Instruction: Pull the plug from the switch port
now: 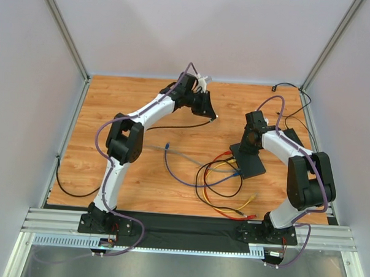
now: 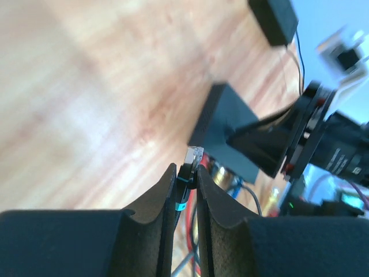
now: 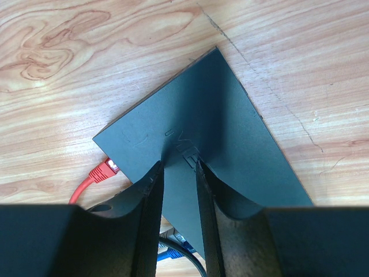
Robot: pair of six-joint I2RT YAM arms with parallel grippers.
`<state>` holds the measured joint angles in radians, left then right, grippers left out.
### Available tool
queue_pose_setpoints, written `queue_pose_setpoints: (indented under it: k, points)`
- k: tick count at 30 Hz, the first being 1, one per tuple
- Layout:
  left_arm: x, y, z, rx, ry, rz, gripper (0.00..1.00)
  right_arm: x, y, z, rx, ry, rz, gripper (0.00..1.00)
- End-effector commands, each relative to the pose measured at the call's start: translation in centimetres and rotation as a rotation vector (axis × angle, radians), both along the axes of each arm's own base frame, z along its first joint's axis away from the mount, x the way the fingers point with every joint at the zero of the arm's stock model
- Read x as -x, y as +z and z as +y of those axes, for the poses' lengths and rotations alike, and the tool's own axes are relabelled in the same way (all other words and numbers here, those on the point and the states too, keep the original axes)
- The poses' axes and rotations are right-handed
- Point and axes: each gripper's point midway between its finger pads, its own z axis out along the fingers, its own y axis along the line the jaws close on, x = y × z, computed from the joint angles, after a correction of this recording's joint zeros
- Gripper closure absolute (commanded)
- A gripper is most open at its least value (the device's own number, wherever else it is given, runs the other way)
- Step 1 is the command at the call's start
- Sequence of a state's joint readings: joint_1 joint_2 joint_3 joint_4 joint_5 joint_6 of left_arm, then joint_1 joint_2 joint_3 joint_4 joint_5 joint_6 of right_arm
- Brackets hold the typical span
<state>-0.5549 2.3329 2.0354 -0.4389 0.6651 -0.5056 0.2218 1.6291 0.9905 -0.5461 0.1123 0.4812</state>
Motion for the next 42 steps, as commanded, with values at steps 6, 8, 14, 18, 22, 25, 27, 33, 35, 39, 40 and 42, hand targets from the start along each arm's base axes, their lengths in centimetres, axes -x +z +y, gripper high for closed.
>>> queue_pose_setpoints:
  k: [6,8,14,18,22,25,27,33,35,39,40,42]
  points:
    - [-7.2,9.4,4.0,0.058,0.165,-0.410,1.00,4.3,-4.4,-1.5,0.069,0.007,0.200,0.69]
    - [-8.5,8.8,4.9,0.027,0.181,-0.392,1.00,4.4,-4.4,-1.3,0.064,0.007,0.199,0.69]
    - [-13.5,10.0,10.2,0.061,0.285,-0.407,1.00,4.3,-4.3,-1.4,0.067,0.003,0.190,0.69]
    - [-17.0,8.9,14.9,0.077,0.381,-0.392,1.00,4.2,-4.4,-1.4,0.068,0.000,0.191,0.69]
    - [-20.1,7.2,19.0,0.104,0.482,-0.357,1.00,3.9,-4.2,-1.2,0.055,-0.014,0.178,0.69]
    - [-22.0,5.4,21.4,0.093,0.549,-0.329,1.00,3.5,-3.9,-1.0,0.044,-0.018,0.167,0.69]
    - [-22.9,4.1,23.0,0.088,0.598,-0.298,1.00,3.2,-3.5,-0.6,0.028,-0.014,0.169,0.69]
    - [-24.5,2.6,25.8,0.072,0.704,-0.287,1.00,2.5,-2.5,-0.4,0.022,-0.007,0.154,0.69]
    - [-24.6,2.2,25.9,0.075,0.704,-0.279,1.00,2.4,-2.3,-0.5,0.027,-0.009,0.148,0.69]
    - [-24.5,2.2,26.5,0.041,0.728,-0.269,0.61,2.3,-2.6,-0.5,0.026,-0.008,0.156,0.69]
    - [-24.4,3.0,26.6,0.038,0.733,-0.278,0.51,2.4,-2.8,-0.5,0.029,-0.007,0.165,0.69]
    - [-24.0,3.5,26.8,0.021,0.731,-0.282,0.39,2.5,-3.1,-0.8,0.046,-0.011,0.169,0.69]
